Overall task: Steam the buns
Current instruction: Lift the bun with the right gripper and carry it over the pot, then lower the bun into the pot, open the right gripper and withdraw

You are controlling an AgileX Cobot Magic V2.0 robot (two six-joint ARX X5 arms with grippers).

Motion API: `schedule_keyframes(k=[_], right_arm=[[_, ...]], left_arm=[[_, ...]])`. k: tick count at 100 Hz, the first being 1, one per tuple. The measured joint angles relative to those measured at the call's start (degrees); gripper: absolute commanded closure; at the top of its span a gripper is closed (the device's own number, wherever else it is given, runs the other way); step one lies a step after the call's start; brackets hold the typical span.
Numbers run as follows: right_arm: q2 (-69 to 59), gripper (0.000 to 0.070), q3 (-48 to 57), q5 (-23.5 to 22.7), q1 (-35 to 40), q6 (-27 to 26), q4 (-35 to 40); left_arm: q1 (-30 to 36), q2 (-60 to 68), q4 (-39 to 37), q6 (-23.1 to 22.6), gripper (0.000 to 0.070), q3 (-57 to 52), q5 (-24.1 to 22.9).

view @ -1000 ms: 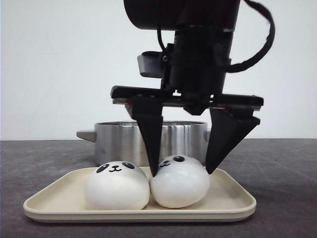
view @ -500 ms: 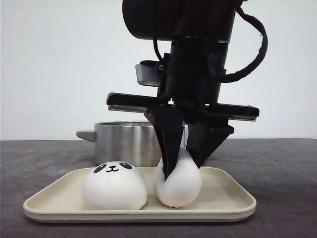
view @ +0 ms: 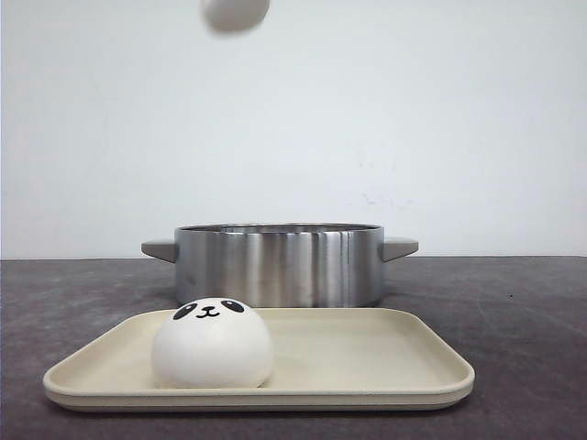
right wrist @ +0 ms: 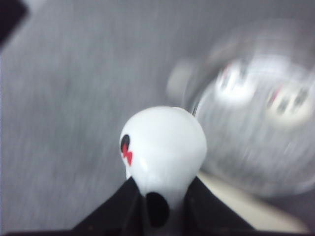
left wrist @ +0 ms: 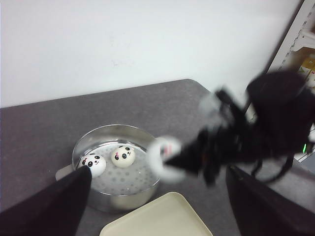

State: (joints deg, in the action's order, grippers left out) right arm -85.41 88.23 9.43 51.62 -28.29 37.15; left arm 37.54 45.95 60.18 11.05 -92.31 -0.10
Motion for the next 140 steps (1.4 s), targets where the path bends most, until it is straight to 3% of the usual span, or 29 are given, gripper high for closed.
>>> schedule_keyframes(k=[39,83,89,99,105,121,130,140], right_arm=[[-10.56,0.0692,2.8,-3.69,-12.9,5.46,-1.81],[-26.08,0.0688,2.75,-5.16,-15.34,7.5,-1.38],[-26.73,0.0623,2.75,-5.16,-15.34,7.5,-1.4],[-27.04,0.0327,2.75,-5.33,-15.37,7.5,-1.55],[-27.04,0.022,2.75,-5.33,-15.39,7.5,-1.62],[-27.04,0.0191,2.75,-5.33,-15.39,7.5,-1.88],[-27.04,0.0141,2.75,-5.38,-15.54,7.5,-1.62],[-27.04,0.015,2.75,-5.35,-15.67,7.5,-0.85]], left_arm=[[0.0,0.0,-0.59,-0.02,0.019,0.0,0.0],[0.0,0.0,-0.39,-0.02,0.019,0.0,0.0],[0.0,0.0,0.07,-0.02,0.019,0.0,0.0],[0.0,0.0,1.22,-0.02,0.0191,0.0,0.0],[0.0,0.0,1.42,-0.02,0.019,0.0,0.0],[0.0,0.0,1.46,-0.04,0.0191,0.0,0.0],[0.0,0.0,1.49,-0.13,0.019,0.0,0.0],[0.0,0.0,1.53,-0.15,0.0191,0.0,0.0]])
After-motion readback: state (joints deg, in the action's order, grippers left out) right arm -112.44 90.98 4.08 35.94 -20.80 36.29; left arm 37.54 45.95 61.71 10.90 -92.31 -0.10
